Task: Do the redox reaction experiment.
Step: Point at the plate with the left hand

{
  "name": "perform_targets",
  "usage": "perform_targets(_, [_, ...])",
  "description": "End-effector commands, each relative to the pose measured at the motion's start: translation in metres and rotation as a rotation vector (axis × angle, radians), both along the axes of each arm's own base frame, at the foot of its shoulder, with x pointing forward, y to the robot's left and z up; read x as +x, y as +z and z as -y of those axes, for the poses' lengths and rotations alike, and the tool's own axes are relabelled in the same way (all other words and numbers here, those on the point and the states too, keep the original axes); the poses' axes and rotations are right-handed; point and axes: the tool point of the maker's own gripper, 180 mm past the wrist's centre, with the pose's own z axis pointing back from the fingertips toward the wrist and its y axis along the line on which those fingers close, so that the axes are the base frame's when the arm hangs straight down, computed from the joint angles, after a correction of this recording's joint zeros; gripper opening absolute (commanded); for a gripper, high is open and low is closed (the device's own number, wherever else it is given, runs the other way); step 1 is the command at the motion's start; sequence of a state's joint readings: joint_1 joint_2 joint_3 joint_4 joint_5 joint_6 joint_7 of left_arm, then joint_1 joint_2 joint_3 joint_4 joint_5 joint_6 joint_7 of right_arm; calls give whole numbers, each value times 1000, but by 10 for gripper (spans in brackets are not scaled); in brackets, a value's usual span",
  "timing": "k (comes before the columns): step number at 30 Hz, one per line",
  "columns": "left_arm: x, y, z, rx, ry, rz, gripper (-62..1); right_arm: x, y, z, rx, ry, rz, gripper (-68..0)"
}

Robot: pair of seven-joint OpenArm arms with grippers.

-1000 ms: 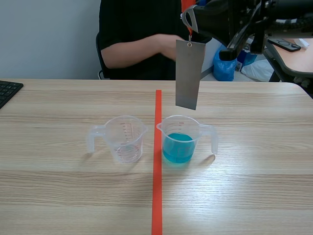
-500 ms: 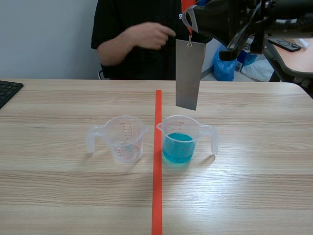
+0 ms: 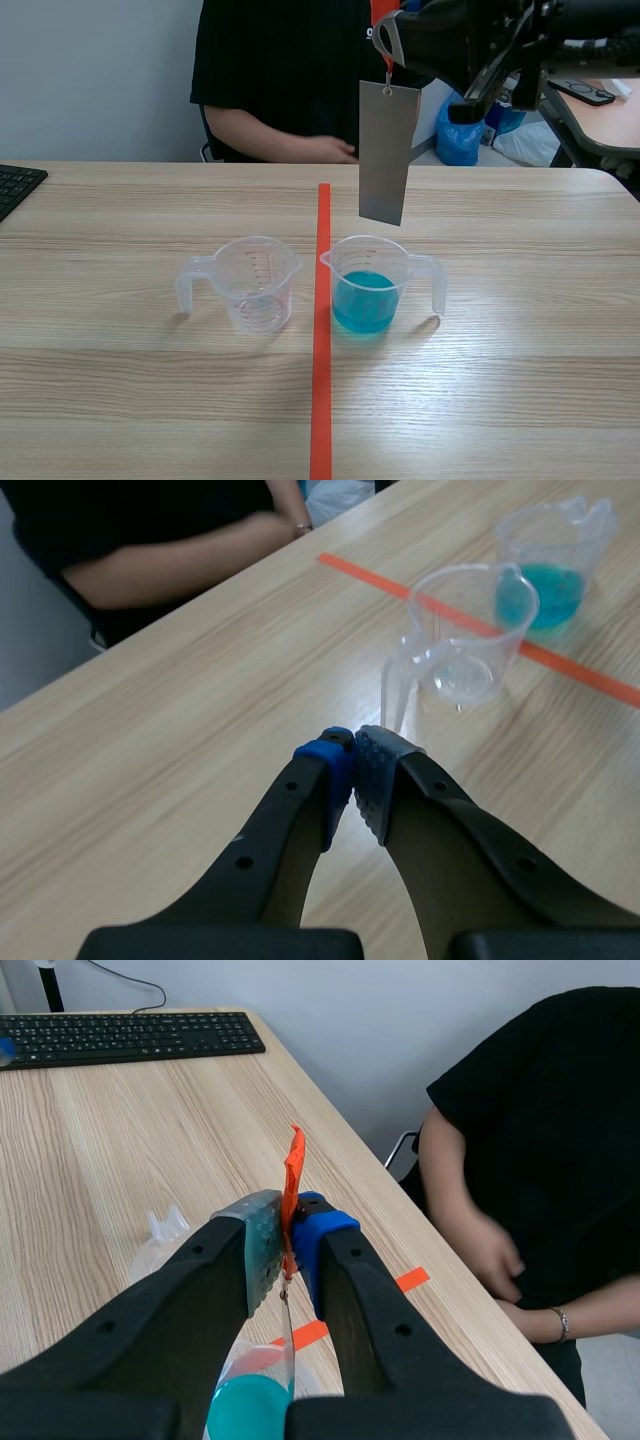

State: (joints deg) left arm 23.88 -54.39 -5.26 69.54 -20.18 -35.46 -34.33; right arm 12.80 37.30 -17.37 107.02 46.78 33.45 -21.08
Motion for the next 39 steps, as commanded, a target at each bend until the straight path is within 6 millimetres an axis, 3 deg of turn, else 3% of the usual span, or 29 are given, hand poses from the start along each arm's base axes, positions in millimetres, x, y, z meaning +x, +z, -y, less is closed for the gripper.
perform_targets(1, [11, 8, 15, -27, -44, 13, -571, 3, 13, 0, 19, 0, 34, -660])
perform_targets(11, [52, -12, 114, -37, -254, -64, -571, 3, 13, 0, 19, -1, 33, -660])
perform_targets(18, [78, -13, 174, -141, -309, -104, -571, 3, 13, 0, 19, 0, 33, -660])
perform_targets(30, [102, -13, 220, -211, -331, -129, -571, 3, 13, 0, 19, -1, 34, -660])
perform_targets(39, [99, -21, 245, -249, -348, -167, -571, 3, 13, 0, 19, -1, 34, -660])
